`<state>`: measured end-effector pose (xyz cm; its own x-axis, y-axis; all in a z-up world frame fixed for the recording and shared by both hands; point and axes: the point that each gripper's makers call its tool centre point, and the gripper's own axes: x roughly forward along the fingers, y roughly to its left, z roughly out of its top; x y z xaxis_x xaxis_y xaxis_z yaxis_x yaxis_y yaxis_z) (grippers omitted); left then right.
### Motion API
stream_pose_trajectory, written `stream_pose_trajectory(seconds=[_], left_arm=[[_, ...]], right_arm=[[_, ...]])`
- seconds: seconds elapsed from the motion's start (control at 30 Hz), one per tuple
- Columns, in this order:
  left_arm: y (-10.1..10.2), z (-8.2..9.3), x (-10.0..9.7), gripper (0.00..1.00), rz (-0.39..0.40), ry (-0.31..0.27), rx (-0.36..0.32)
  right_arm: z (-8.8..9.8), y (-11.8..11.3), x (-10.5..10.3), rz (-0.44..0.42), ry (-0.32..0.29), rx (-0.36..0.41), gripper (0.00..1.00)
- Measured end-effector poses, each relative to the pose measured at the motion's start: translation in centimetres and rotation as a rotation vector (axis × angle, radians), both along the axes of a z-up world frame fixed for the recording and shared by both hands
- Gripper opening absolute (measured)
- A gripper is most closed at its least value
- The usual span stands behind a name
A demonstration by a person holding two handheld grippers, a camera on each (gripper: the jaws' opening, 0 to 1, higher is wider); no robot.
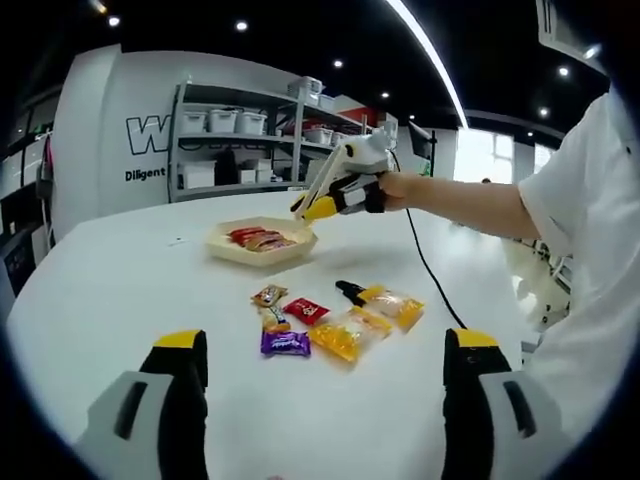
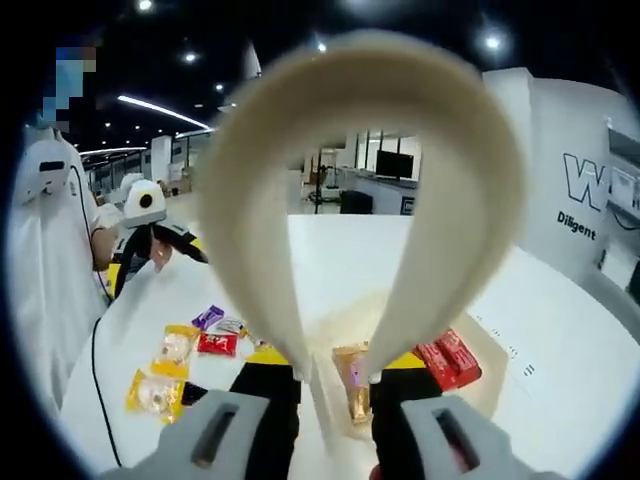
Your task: Place the target food into the container with the food tongs after gripping and lifting it, then release it inside without dropping or visibly crushing the food.
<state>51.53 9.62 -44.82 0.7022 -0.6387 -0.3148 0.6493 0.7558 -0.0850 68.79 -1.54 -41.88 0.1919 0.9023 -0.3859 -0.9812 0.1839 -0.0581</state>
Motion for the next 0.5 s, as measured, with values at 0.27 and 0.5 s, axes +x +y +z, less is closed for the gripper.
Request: stream_pose_trajectory(seconds=[0.27, 0.5], left_arm=[[-0.4, -0.4, 0.1, 0.96, -0.005, 0.01, -0.001], [-0.6, -0.4, 0.1, 0.95, -0.013, 0.011, -0.002]], right_arm=[[0.8, 0.5, -2.7, 0.0, -0.02, 0.047, 0.21], [0.2, 0.8, -4.9, -0.02, -0.014, 0.036, 0.21]])
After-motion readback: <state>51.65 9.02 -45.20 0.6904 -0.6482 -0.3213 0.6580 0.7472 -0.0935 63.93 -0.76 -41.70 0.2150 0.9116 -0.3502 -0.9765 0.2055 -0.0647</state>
